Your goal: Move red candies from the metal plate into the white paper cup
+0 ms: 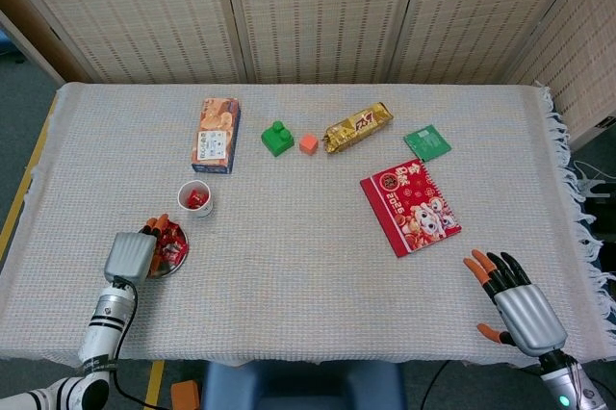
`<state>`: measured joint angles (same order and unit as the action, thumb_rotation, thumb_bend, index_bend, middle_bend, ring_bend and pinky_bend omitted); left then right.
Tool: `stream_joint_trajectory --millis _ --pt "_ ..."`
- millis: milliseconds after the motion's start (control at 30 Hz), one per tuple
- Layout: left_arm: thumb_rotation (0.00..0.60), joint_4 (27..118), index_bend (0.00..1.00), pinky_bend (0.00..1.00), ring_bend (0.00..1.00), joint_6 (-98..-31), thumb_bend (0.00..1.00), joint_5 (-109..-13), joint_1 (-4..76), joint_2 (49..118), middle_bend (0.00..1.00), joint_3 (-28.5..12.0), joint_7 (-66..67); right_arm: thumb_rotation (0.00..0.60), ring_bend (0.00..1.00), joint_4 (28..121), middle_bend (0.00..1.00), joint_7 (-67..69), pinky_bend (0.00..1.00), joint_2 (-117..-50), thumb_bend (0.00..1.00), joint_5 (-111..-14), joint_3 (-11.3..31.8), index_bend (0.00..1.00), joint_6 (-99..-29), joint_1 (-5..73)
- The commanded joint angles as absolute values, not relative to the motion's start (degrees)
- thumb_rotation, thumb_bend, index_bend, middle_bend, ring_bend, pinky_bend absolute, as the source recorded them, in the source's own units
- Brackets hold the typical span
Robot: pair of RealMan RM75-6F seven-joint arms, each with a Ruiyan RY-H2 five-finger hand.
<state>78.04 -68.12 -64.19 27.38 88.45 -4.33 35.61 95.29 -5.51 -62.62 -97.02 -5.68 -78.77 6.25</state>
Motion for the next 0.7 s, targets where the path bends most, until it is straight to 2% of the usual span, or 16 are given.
stream_joint_trajectory --millis 33,400,700 --pt "0.600 74.53 0.15 1.00 0.85 -68.36 0.38 -65.29 28.17 91.03 0.17 -4.04 38.02 0.600 0.00 95.32 0.00 -5.57 0.00 -62.55 0.06 -96.79 -5.64 0.00 -78.80 6.18" --pt "0.600 69.94 0.25 1.00 0.85 -68.08 0.38 -65.81 28.01 93.30 0.18 -3.67 40.65 0.600 0.00 95.32 0.00 -5.15 0.00 -62.38 0.06 -96.76 -5.67 0.00 -78.47 6.36" --pt "0.600 69.15 0.26 1.00 0.85 -67.88 0.37 -67.18 27.67 94.26 0.23 -2.89 41.20 0.600 0.00 95.30 0.00 -5.00 0.00 -62.29 0.06 -96.82 -5.66 0.00 -78.72 6.28"
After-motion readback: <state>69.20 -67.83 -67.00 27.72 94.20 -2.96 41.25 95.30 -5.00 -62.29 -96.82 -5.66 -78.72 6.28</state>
